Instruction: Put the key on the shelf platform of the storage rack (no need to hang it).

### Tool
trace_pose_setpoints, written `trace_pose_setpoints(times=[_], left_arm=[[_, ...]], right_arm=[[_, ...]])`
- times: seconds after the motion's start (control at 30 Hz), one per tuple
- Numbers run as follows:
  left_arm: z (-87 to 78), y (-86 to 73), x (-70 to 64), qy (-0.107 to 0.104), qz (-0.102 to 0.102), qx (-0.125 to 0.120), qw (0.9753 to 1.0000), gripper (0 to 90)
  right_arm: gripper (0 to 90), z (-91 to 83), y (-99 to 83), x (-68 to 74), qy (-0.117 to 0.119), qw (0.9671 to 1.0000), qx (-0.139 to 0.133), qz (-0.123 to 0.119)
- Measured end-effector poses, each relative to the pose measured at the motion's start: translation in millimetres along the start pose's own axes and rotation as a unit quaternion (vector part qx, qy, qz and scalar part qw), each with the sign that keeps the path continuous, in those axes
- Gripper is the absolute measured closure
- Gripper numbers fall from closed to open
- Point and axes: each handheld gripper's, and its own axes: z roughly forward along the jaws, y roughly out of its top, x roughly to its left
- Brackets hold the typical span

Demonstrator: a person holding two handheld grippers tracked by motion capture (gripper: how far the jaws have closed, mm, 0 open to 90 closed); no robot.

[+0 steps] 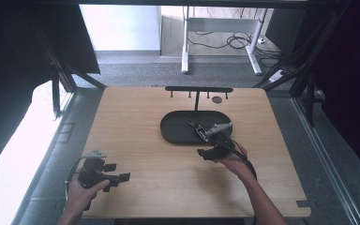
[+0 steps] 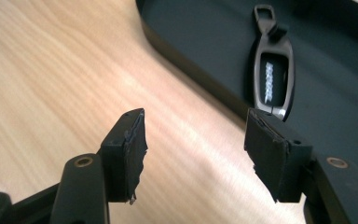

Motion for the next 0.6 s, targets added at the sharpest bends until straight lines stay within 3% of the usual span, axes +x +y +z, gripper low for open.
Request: trace_pose_setpoints(times=[0.3, 0.6], left_arm=[[4.0, 0.0, -1.9, 0.000, 0.004, 0.006, 1.0000, 19.5], [4.1, 0.9, -2.6, 0.001, 0.004, 0.006, 1.0000, 19.5]], right_arm=[[38.1, -5.8, -38.7, 4.9, -0.005, 0.9999, -0.008, 0.007], [37.0, -7.9, -41.8, 3.5, -0.008, 0.9998, -0.018, 0.009]])
